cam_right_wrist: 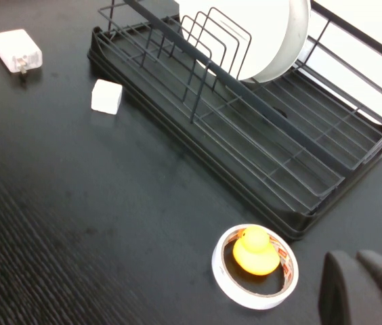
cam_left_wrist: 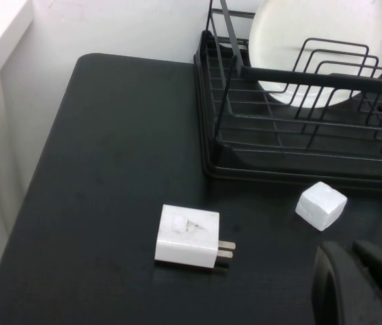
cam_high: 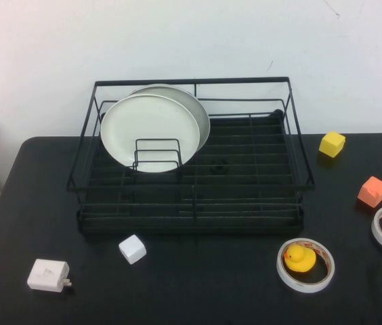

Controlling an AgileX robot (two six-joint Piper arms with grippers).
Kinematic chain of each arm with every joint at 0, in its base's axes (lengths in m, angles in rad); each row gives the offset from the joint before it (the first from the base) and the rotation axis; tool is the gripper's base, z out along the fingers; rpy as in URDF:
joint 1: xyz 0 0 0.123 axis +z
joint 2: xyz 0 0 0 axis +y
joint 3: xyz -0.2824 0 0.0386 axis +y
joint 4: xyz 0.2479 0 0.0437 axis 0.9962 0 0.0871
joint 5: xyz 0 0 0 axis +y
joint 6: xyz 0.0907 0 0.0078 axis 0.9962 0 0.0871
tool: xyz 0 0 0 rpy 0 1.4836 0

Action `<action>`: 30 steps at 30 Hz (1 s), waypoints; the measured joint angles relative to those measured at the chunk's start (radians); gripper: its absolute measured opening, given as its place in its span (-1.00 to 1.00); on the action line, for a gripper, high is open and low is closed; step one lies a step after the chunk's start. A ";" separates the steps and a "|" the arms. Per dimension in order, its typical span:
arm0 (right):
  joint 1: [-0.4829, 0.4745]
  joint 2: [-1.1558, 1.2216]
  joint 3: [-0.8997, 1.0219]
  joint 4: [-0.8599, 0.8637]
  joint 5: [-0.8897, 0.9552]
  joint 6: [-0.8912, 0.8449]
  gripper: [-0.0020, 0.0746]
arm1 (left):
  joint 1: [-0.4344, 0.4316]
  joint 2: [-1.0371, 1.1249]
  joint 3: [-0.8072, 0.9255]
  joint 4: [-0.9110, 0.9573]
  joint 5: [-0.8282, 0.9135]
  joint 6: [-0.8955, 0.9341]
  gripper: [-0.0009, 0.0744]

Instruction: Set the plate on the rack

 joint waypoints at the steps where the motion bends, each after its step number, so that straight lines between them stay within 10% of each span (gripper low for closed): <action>1: 0.000 0.000 0.000 0.000 0.000 0.000 -0.95 | 0.000 0.000 0.000 0.000 0.000 0.002 -0.98; 30: -0.142 -0.231 0.144 -0.039 -0.139 0.036 -0.95 | 0.000 0.000 0.000 0.000 0.000 0.003 -0.98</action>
